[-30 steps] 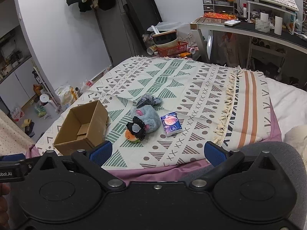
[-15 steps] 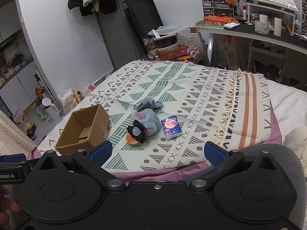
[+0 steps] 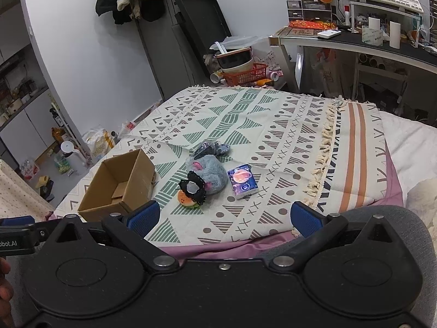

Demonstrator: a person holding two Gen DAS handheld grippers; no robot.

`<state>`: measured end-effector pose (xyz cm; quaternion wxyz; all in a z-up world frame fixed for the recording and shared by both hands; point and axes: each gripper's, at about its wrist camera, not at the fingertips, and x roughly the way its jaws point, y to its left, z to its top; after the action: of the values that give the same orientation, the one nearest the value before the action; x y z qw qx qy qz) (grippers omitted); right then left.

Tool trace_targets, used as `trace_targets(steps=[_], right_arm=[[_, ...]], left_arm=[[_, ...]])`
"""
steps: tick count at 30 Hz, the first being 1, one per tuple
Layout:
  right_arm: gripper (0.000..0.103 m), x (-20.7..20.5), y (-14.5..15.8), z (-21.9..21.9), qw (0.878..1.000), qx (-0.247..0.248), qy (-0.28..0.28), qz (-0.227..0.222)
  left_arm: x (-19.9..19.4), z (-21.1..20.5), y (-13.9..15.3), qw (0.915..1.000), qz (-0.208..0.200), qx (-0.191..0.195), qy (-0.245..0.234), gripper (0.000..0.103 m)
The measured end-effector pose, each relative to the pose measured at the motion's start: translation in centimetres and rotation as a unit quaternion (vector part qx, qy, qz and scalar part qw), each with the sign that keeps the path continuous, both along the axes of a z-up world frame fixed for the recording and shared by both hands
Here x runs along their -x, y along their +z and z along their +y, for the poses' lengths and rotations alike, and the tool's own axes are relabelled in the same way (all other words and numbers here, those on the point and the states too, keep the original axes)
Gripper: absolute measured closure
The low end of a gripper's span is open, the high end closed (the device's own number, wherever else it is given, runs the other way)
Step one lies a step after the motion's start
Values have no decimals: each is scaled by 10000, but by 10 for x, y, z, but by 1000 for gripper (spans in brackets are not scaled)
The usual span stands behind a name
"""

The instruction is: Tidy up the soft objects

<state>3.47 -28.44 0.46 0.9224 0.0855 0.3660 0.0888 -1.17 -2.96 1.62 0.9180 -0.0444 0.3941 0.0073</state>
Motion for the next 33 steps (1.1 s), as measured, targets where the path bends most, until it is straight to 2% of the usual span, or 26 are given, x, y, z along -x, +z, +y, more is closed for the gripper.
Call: trace_targets(steps=[20,33], right_arm=[[0,-1,-5,6,9998,24,189,27],[0,-18,-16,-3,9997,-24,219,106]], left_arm=[[-3,1,-4,9998,56,171,95,3],[-26,-8,-14,9996,93,276,32,3]])
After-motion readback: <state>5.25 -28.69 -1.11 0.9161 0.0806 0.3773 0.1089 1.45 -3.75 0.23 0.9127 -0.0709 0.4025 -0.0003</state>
